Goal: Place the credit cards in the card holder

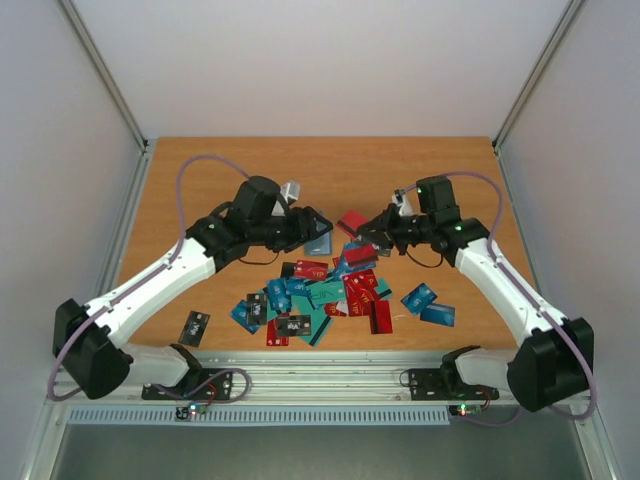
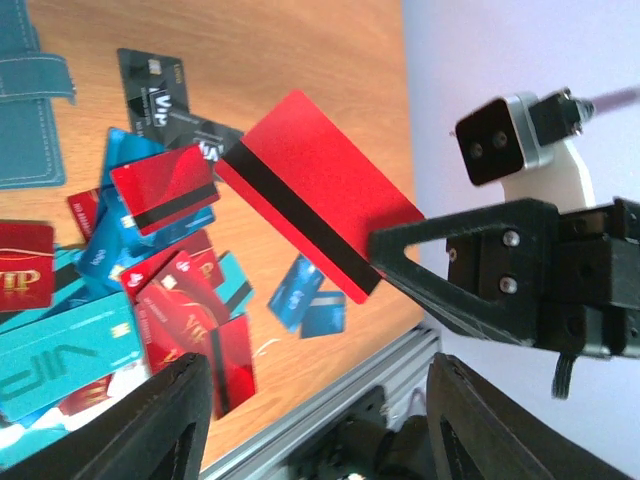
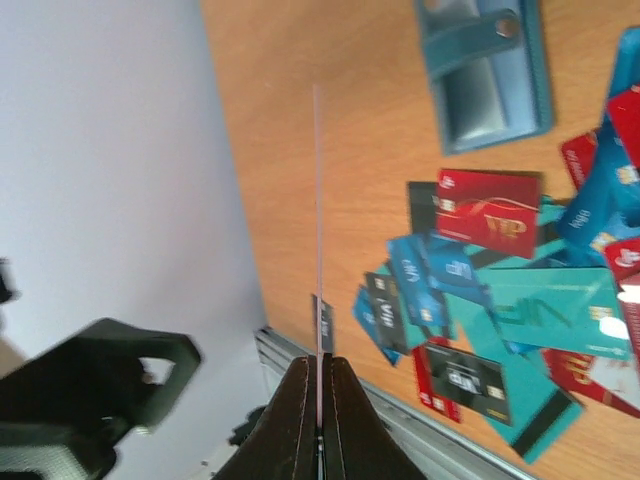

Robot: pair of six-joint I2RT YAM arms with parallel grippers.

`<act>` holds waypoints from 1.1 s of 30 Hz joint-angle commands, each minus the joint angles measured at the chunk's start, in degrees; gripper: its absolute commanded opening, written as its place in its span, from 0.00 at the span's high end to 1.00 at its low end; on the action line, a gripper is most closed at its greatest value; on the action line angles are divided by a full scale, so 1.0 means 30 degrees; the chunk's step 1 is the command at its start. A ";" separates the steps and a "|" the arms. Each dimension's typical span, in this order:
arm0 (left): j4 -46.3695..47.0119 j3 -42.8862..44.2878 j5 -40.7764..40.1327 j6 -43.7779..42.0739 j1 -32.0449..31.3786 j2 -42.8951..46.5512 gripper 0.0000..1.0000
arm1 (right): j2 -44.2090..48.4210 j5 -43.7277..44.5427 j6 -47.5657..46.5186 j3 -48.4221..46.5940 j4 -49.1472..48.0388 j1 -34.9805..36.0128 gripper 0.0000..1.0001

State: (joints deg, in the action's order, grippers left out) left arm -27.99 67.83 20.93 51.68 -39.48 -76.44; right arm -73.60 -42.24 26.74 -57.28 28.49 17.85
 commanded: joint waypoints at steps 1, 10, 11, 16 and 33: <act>0.4767 -0.1370 0.0183 0.3393 0.0064 0.1178 0.39 | 0.1841 0.0401 0.3220 0.0124 -0.2253 0.0035 0.99; 1.2804 -0.2864 0.1815 0.7069 0.0051 0.1315 0.41 | 0.3636 0.0287 0.6503 0.0045 -0.5321 0.0079 0.99; 1.3191 -0.2720 0.2055 0.7179 0.0049 0.1202 0.42 | 0.3758 0.0304 0.6812 0.0089 -0.5909 0.0148 0.99; 1.4419 -0.2341 0.2431 0.7391 0.0044 0.0789 0.46 | 0.4190 0.0727 0.8205 0.0364 -0.8021 0.0728 0.99; 1.7062 -0.2379 0.1140 0.8456 0.0042 0.0810 0.67 | 0.4202 0.1863 0.8927 0.0305 -1.0923 0.2327 0.99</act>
State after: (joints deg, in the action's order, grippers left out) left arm 17.67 59.83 26.09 77.69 -39.44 -74.35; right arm -61.91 -37.71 52.99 -56.60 -1.32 24.18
